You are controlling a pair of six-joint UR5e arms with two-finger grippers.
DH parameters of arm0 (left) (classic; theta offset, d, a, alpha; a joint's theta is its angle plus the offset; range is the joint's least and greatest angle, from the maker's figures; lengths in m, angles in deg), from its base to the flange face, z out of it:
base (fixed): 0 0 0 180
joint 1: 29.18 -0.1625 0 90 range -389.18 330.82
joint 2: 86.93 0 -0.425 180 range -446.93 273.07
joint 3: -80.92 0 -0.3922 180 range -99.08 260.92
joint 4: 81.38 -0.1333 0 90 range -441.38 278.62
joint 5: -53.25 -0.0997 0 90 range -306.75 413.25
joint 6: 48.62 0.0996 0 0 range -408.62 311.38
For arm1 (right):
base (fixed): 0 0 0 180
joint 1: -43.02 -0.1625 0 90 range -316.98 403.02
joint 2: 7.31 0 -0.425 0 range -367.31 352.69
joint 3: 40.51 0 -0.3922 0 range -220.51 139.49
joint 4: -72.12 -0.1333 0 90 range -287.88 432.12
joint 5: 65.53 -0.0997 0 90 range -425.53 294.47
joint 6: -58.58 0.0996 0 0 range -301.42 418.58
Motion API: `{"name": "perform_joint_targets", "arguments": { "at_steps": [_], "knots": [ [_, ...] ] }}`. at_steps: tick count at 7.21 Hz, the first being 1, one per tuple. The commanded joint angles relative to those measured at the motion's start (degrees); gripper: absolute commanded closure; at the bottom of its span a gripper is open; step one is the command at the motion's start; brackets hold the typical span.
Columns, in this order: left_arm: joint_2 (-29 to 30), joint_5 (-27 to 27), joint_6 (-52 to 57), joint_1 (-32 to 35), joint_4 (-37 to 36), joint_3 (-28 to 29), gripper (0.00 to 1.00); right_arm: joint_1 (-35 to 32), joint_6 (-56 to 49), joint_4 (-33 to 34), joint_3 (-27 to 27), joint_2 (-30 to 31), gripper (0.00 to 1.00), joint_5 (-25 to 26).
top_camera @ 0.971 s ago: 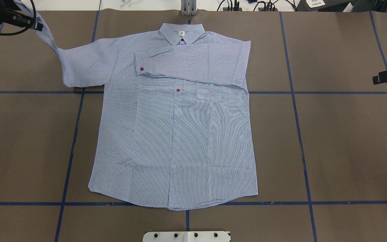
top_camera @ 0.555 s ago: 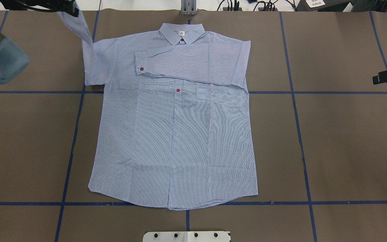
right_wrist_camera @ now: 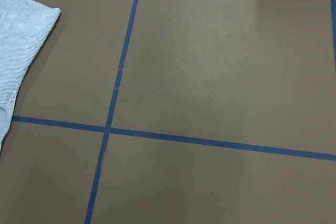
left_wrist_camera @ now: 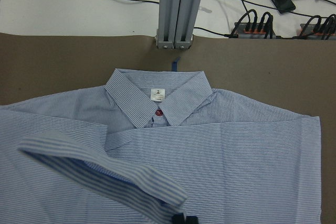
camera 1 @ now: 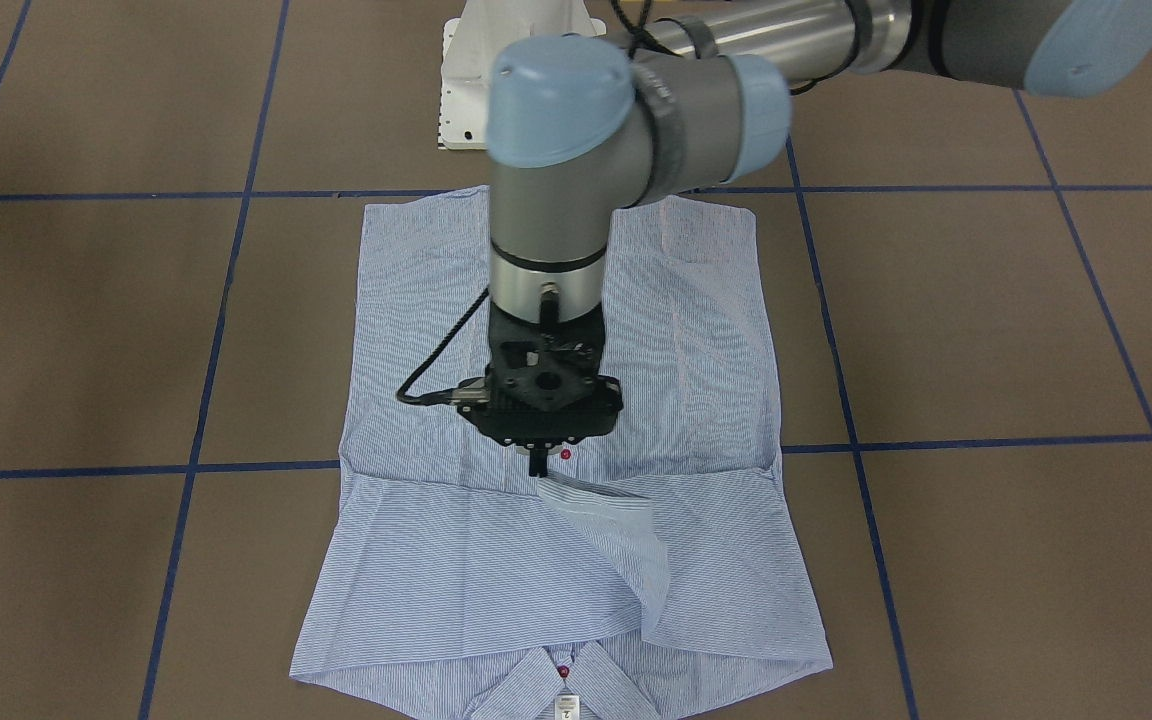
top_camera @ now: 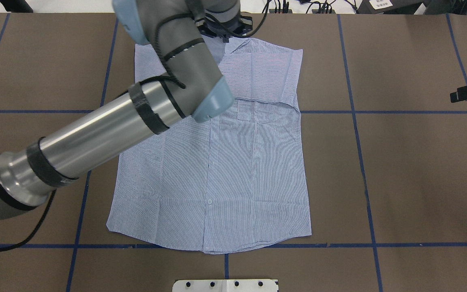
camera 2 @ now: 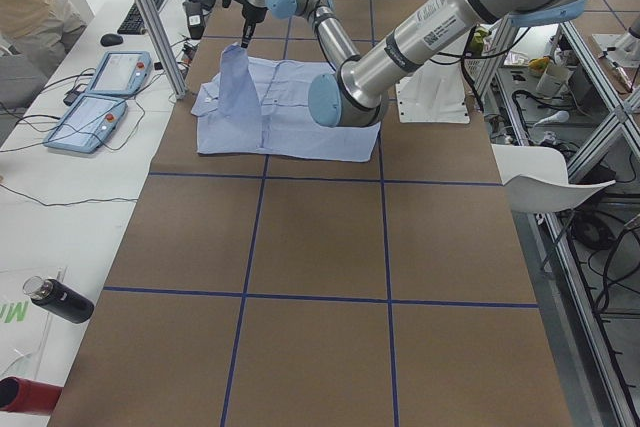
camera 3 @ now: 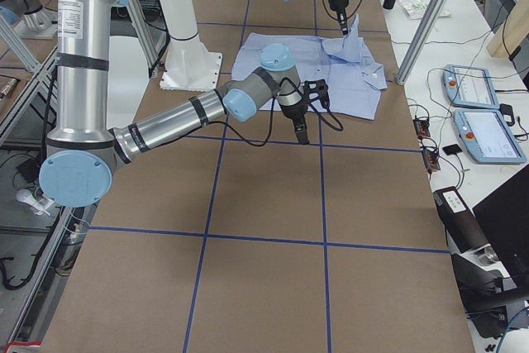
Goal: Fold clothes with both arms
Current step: 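Lift the sleeve with the left gripper and carry it over the shirt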
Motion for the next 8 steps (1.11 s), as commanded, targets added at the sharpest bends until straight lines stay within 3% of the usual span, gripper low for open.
{"name": "perform_joint_targets", "arguments": {
  "at_steps": [1, 3, 4, 5, 6, 8],
  "knots": [
    [3.45, -6.48, -5.81, -7.77, 2.95, 7.17, 1.00, 0.00, 0.03, 0.00, 0.03, 0.04, 0.01, -0.02],
    [7.48, -7.56, -8.38, -10.35, 14.09, 16.46, 1.00, 0.00, 0.03, 0.00, 0.21, 0.04, 0.01, -0.02],
    [7.67, -7.56, -8.56, -10.35, 16.93, 16.94, 0.78, 0.00, 0.12, 0.00, 0.12, 0.04, 0.01, -0.02],
    [7.68, -7.47, -8.91, -10.18, 19.13, 17.20, 0.15, 0.00, 0.21, -0.09, 0.12, 0.04, 0.01, -0.02],
    [7.68, -7.47, -8.92, -10.09, 20.37, 17.29, 0.00, 0.00, 0.21, -0.09, 0.21, 0.04, 0.01, -0.02],
    [7.15, -7.21, -5.08, -8.00, 20.30, 17.29, 0.00, 0.00, 0.21, -0.09, 0.21, 0.04, 0.01, -0.02]
  ]
}}
